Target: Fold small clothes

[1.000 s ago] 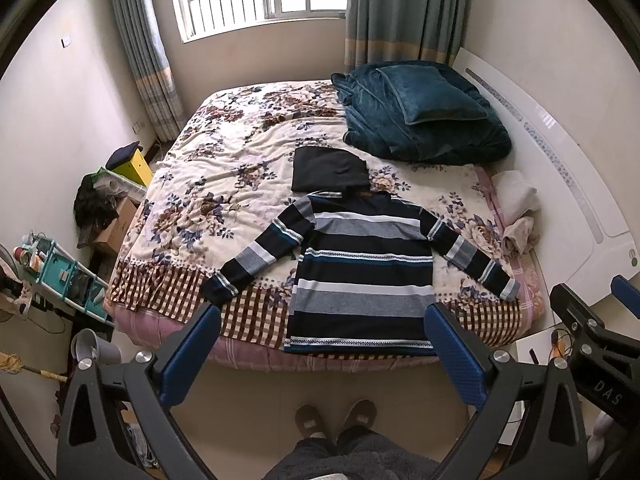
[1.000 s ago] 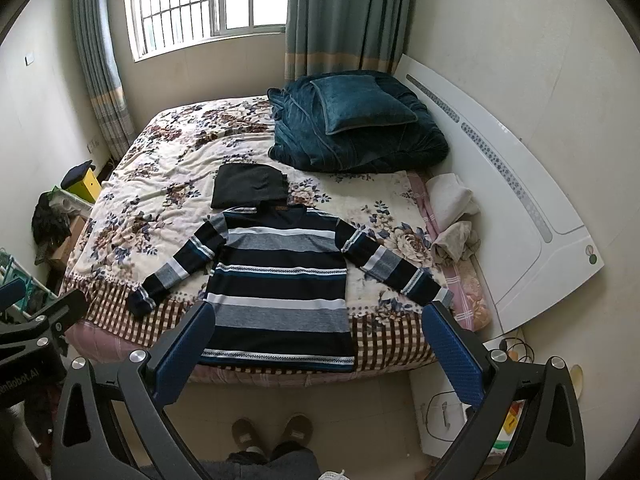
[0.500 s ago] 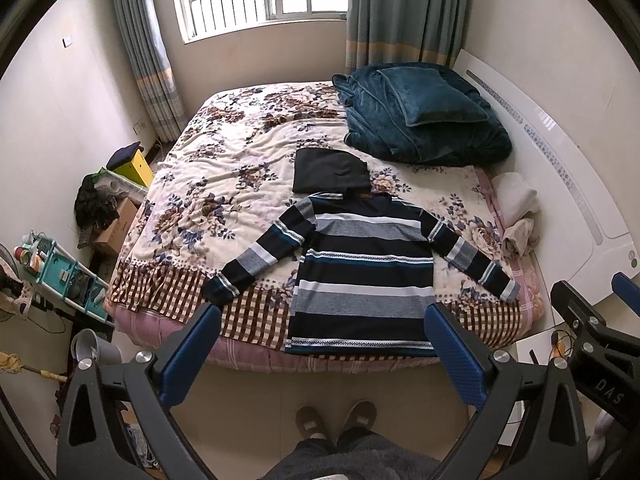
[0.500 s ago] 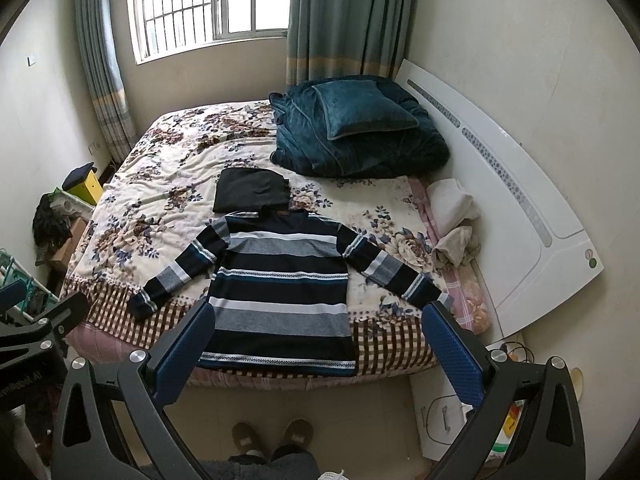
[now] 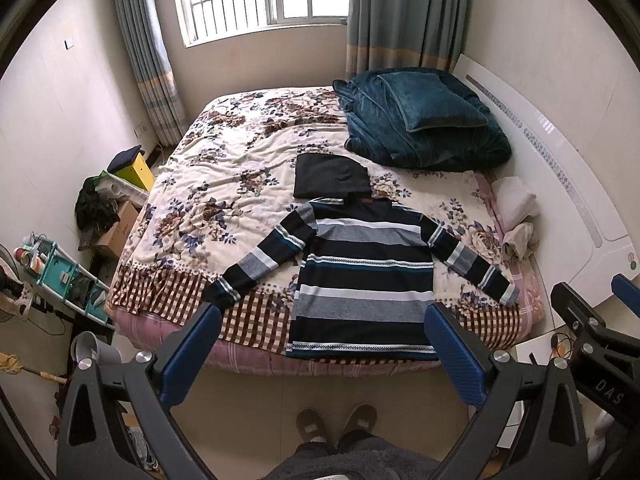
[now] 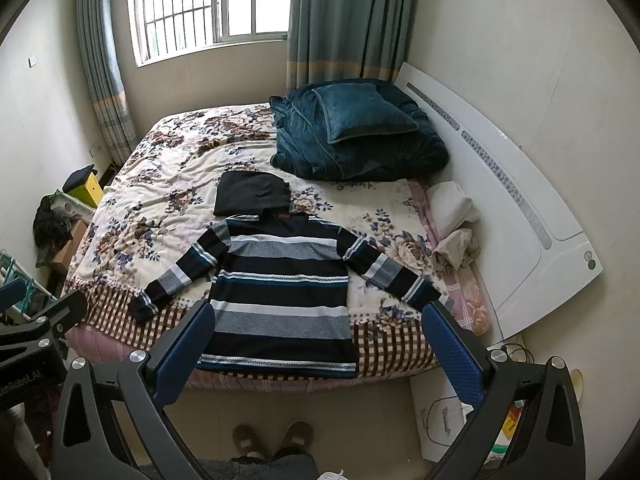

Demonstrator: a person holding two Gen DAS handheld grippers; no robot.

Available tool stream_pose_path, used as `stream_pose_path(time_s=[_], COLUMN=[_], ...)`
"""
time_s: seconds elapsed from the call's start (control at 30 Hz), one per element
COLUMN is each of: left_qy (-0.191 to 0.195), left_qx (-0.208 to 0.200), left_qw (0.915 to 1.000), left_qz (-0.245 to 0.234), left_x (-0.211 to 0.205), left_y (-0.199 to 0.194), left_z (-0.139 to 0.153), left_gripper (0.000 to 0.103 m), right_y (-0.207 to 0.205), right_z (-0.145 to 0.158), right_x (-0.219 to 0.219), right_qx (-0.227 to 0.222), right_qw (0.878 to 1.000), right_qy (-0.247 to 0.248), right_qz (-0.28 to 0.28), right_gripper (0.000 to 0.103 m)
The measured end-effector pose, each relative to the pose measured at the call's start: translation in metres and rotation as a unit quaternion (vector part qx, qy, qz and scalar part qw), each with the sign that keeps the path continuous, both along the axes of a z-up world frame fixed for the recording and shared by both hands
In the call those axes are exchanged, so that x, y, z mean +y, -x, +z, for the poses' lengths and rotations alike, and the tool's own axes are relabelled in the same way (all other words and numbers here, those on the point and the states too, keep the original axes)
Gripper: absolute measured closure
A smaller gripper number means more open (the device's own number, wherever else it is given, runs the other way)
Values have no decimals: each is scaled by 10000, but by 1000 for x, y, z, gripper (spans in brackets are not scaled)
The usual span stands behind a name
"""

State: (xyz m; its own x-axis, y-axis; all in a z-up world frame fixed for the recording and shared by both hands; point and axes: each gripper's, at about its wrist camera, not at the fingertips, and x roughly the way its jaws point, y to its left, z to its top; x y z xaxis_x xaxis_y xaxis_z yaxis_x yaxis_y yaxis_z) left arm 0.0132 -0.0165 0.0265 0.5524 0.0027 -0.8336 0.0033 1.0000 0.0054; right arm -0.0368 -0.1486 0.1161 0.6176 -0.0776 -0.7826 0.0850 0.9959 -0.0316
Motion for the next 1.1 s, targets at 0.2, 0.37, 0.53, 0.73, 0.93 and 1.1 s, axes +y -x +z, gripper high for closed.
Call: stream_pose_path(time_s=[0.2, 0.37, 0.53, 0.73, 0.93, 1.1], left_qy=[-8, 17, 18, 22, 26, 33], left_qx=[-20, -9, -11, -26, -26, -26], left_qw=[10000, 10000, 10000, 10000, 10000, 10000], left_qz=[7, -3, -1, -4, -13, -17], left_x=[4, 9, 9, 9, 9, 8], left_y=[-6, -11, -13, -12, -11, -10], left_z=[9, 16, 20, 20, 19, 18], left_gripper=[0, 0, 0, 0, 0, 0], right_y=[1, 1, -1, -10, -6, -5], right_z=[0, 1, 4, 12, 9, 8], right_x=[0, 1, 2, 4, 5, 5], right_qx=[-13, -23, -18, -3, -13, -6], right_qw=[10000, 10000, 10000, 10000, 10000, 10000], right_qy=[6, 6, 2, 17, 7, 0], right_qz=[2, 3, 19, 56, 38, 33], right_gripper=[0, 0, 0, 0, 0, 0])
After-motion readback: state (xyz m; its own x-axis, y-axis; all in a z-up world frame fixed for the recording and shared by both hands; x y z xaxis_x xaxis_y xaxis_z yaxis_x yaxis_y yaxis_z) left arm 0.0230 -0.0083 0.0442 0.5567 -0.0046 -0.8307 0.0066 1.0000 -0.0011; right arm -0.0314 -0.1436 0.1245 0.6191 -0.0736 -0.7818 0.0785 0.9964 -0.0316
